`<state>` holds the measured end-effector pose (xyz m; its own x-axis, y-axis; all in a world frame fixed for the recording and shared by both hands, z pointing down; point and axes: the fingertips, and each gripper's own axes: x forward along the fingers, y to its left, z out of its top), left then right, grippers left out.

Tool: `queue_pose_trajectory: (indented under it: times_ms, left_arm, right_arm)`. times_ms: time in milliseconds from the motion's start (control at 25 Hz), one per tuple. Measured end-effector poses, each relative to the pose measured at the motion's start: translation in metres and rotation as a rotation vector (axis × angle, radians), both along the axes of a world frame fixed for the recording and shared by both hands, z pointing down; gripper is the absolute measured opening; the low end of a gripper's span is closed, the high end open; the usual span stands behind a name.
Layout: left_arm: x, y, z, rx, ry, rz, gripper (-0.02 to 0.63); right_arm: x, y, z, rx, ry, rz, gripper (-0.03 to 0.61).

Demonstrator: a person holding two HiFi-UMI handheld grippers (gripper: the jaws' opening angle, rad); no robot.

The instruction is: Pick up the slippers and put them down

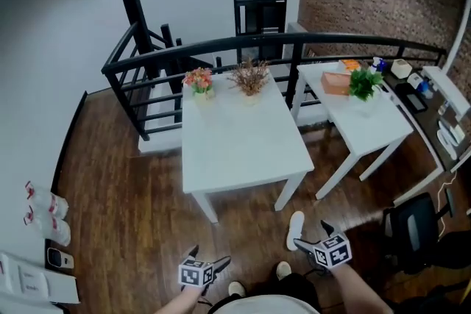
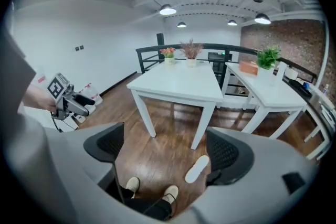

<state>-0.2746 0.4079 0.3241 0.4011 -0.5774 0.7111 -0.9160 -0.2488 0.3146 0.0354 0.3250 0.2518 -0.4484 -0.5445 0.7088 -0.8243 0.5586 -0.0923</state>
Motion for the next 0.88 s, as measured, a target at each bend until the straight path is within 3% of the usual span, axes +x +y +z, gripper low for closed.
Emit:
queue_pose_trajectory:
  times_ms: [160, 320, 400, 520, 600, 880]
  left_arm:
    - [-0.012, 0.005, -0.062, 0.103, 0.038, -0.079, 0.541]
    - [-0.003, 0.007, -0.097, 0.139, 0.024, -0.165, 0.541]
    - [0.013, 0.009, -0.112, 0.146, 0.009, -0.175, 0.541]
    - [0.040, 0.002, -0.132, 0.167, -0.026, -0.165, 0.541]
    - [0.053, -0.004, -0.140, 0.174, -0.048, -0.167, 0.541]
    - [0.096, -0.038, -0.157, 0.178, -0.071, -0.204, 0.541]
  right_arm:
    - [-0.009, 0.013, -0.048, 0.020, -0.105, -0.027, 0.512]
    - [-0.003, 0.011, -0.072, 0.026, -0.184, -0.085, 0.511]
    - [0.004, 0.013, -0.086, 0.036, -0.214, -0.112, 0.449]
    - [0.022, 0.010, -0.103, 0.075, -0.185, -0.122, 0.450]
    - [0.034, 0.008, -0.098, 0.061, -0.152, -0.130, 0.495]
    - [0.057, -0.021, -0.090, -0.009, -0.129, -0.213, 0.495]
